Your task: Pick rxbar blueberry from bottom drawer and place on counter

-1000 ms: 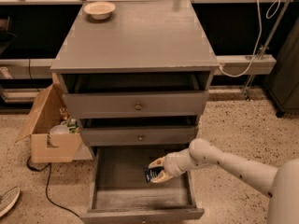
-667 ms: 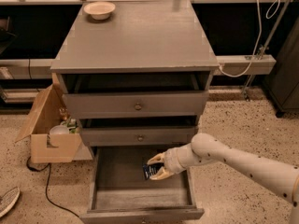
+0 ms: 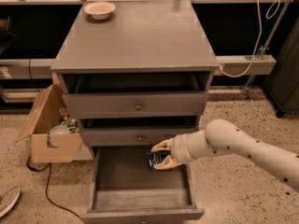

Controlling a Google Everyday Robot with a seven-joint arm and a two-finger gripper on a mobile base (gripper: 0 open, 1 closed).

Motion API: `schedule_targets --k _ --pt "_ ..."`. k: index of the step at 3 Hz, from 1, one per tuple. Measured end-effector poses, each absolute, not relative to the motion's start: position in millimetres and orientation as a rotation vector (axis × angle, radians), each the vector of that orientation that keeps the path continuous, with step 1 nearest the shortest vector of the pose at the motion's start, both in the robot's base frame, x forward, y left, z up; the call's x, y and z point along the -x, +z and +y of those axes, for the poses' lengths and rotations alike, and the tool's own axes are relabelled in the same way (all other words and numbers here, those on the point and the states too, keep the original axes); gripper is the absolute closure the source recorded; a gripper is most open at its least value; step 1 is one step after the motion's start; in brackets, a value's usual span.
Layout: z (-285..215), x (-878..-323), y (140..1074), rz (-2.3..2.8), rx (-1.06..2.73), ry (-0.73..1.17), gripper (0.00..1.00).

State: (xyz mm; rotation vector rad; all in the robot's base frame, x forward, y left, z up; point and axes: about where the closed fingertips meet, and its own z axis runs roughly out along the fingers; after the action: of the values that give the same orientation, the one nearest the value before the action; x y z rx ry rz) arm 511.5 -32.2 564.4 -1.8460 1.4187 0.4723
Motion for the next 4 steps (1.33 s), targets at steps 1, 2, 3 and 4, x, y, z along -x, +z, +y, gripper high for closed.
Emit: schedule_targets --k 1,2,3,4 --pt "-46.6 -516.3 613.6 1.399 1.830 0.387 1.00" --pt "-49.3 -517.0 621.5 1.397 1.829 0.370 1.00" --pt "-48.0 -520.2 637.1 1.391 1.830 0.357 1.00" --pt "-43.1 -522.3 684.4 1.391 1.804 0.296 1.00"
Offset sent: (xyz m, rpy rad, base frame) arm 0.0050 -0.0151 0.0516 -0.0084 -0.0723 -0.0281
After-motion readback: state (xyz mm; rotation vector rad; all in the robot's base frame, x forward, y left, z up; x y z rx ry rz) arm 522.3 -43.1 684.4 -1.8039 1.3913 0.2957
